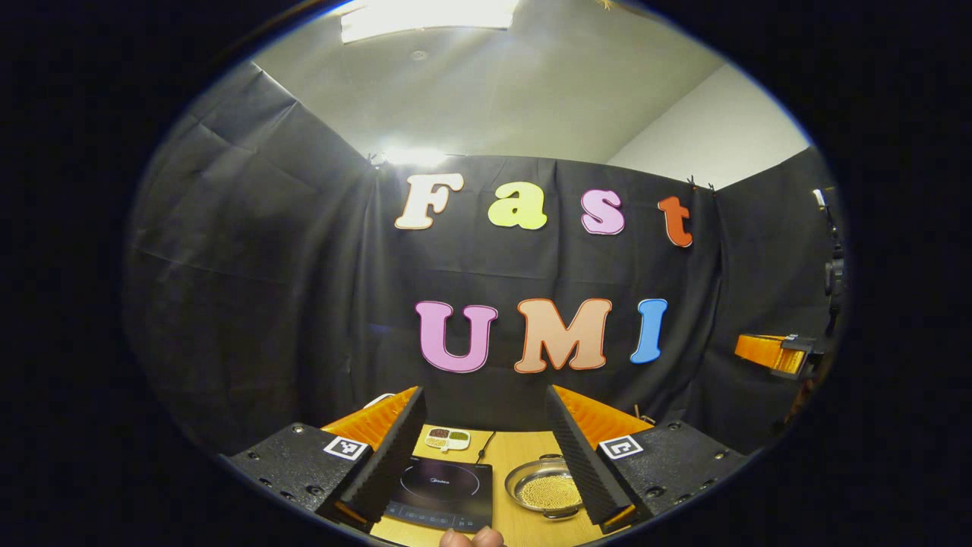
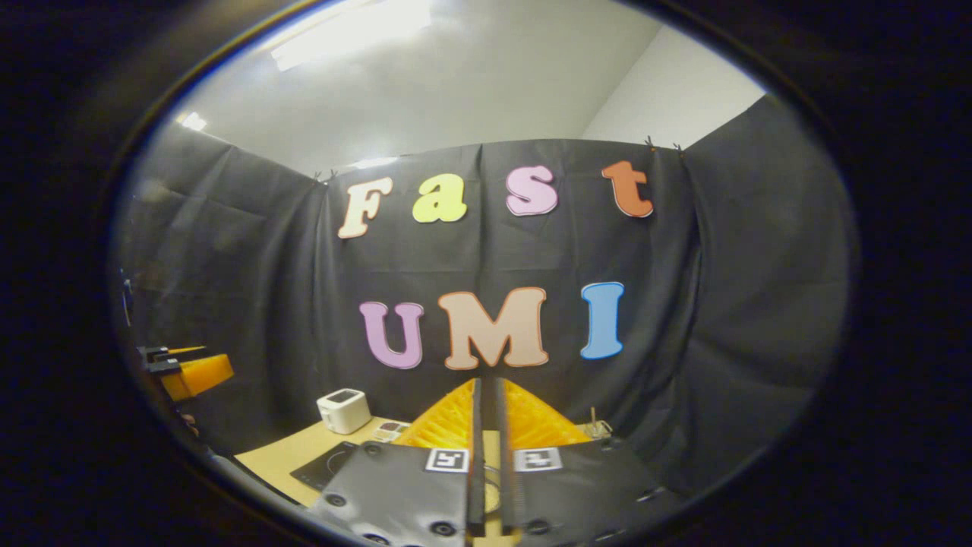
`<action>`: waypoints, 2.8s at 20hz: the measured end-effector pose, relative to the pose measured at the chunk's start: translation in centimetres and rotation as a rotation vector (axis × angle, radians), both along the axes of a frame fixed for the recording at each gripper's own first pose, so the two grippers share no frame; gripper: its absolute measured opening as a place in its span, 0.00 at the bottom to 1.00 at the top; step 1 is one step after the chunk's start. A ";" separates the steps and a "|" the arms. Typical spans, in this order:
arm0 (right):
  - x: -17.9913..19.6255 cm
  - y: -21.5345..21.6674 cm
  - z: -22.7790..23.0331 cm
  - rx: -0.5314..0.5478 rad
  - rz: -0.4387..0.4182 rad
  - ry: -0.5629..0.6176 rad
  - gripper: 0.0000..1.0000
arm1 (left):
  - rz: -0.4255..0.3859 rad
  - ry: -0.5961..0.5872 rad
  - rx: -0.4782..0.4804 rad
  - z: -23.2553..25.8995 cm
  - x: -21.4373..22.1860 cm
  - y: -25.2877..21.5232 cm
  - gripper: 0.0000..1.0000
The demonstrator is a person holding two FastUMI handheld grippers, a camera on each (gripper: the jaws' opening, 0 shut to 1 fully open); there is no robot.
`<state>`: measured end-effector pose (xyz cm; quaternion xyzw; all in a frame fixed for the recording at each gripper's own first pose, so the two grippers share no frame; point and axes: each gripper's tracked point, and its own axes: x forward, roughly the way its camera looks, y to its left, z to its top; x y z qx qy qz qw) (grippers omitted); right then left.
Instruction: First push the handle of the pot to place it horizontally, then grasp the pot with both hands and set it on the induction cooktop.
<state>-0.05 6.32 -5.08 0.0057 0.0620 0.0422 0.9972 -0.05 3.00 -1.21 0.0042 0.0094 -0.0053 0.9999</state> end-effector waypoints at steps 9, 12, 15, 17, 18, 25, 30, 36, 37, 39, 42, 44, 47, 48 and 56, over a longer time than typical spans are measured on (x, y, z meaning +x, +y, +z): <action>2.9 2.9 -7.5 0.049 0.191 0.193 0.02 | 0.057 0.058 -0.003 -2.6 2.0 0.4 0.95; 4.6 2.9 -10.6 0.064 0.217 0.244 0.06 | 0.093 0.081 0.015 -3.3 3.0 0.4 0.99; 5.8 2.8 -14.3 0.094 0.236 0.308 0.02 | 0.125 0.107 0.041 -4.1 4.4 0.3 0.92; 6.3 3.1 -16.7 0.114 0.258 0.345 0.00 | 0.149 0.108 0.054 -4.4 5.3 0.3 0.95; 6.5 3.3 -18.1 0.118 0.265 0.374 0.10 | 0.166 0.124 0.058 -4.9 5.5 0.4 0.95; 6.0 5.9 -26.2 0.096 0.268 0.545 0.00 | 0.158 0.164 0.021 -7.6 7.9 2.5 0.95; 5.0 10.3 -32.3 0.106 0.174 0.678 0.00 | 0.058 0.175 0.009 -9.3 10.1 6.1 0.93; 2.7 13.5 -39.6 0.066 0.029 0.830 0.03 | -0.072 0.181 0.004 -11.9 12.4 9.5 0.95; 2.0 13.8 -40.5 0.069 0.011 0.855 0.00 | -0.086 0.200 0.007 -12.7 12.4 9.8 0.95; 1.5 14.1 -42.2 0.067 -0.014 0.891 0.03 | -0.109 0.201 -0.011 -13.2 12.4 10.2 0.95; 0.2 14.1 -45.1 0.026 -0.033 0.965 0.00 | -0.094 0.244 -0.052 -15.1 12.4 11.6 0.95; -0.6 14.0 -46.6 0.046 -0.064 1.004 0.00 | -0.099 0.259 -0.083 -15.8 12.3 11.9 0.95; -1.8 14.1 -49.0 0.036 -0.077 1.070 0.03 | -0.087 0.279 -0.075 -16.6 12.3 13.4 0.96; -1.7 14.2 -49.5 0.023 -0.070 1.077 0.03 | -0.081 0.278 -0.074 -16.6 12.2 13.7 0.96; -1.9 13.3 -52.3 -0.029 -0.073 1.148 0.03 | -0.054 0.272 -0.072 -16.5 11.3 14.8 0.92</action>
